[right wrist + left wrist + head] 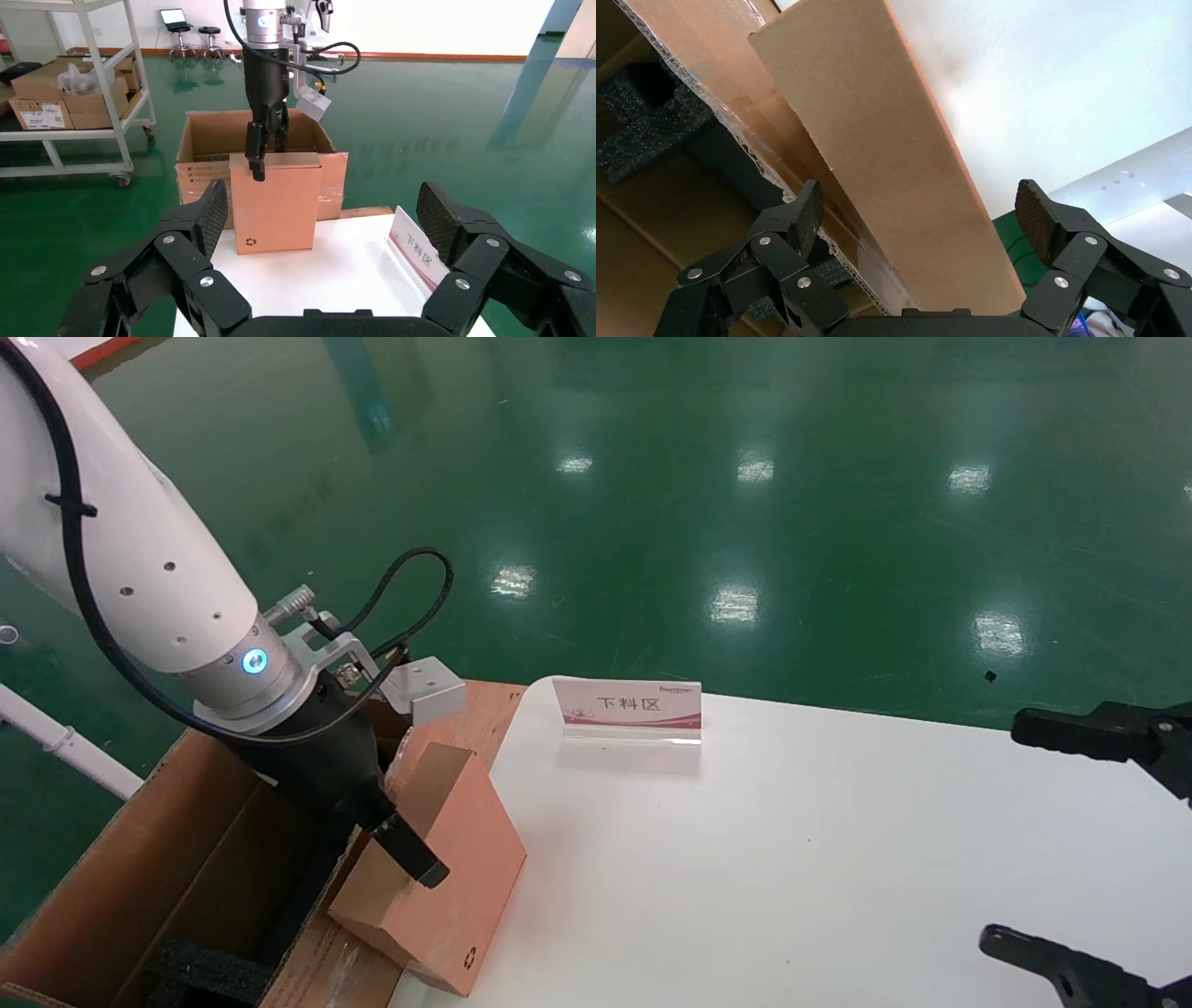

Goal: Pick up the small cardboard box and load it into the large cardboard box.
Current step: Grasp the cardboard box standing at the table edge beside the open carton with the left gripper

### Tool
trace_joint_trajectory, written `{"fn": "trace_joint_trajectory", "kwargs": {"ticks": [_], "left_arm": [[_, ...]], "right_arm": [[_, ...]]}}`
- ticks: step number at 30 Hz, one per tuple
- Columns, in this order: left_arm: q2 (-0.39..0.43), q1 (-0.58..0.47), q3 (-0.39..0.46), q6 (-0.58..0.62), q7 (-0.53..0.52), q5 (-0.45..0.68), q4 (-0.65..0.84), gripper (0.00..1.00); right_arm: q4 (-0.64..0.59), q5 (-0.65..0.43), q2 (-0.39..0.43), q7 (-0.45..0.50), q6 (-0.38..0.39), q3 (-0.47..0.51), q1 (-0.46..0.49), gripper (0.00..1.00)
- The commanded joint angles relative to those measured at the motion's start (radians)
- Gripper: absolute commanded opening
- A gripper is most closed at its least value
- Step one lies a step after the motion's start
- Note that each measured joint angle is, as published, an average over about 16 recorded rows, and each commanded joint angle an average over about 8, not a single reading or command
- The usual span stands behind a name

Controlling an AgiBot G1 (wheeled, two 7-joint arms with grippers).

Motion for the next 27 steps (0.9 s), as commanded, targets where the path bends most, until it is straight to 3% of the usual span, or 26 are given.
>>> {"fn": "trace_joint_trajectory", "kwargs": {"ticks": [1, 27], "left_arm": [[0.002, -0.002, 0.003, 0.001, 0.0, -0.001, 0.0, 1.0], [0.005, -0.015, 0.019, -0.002, -0.018, -0.016, 0.001, 1.0]], "right_arm": [[0.0, 0.0, 0.0, 0.0, 0.0, 0.0, 0.0, 1.0], [0.0, 0.001, 0.0, -0.001, 0.001, -0.001, 0.0, 1.0]]}}
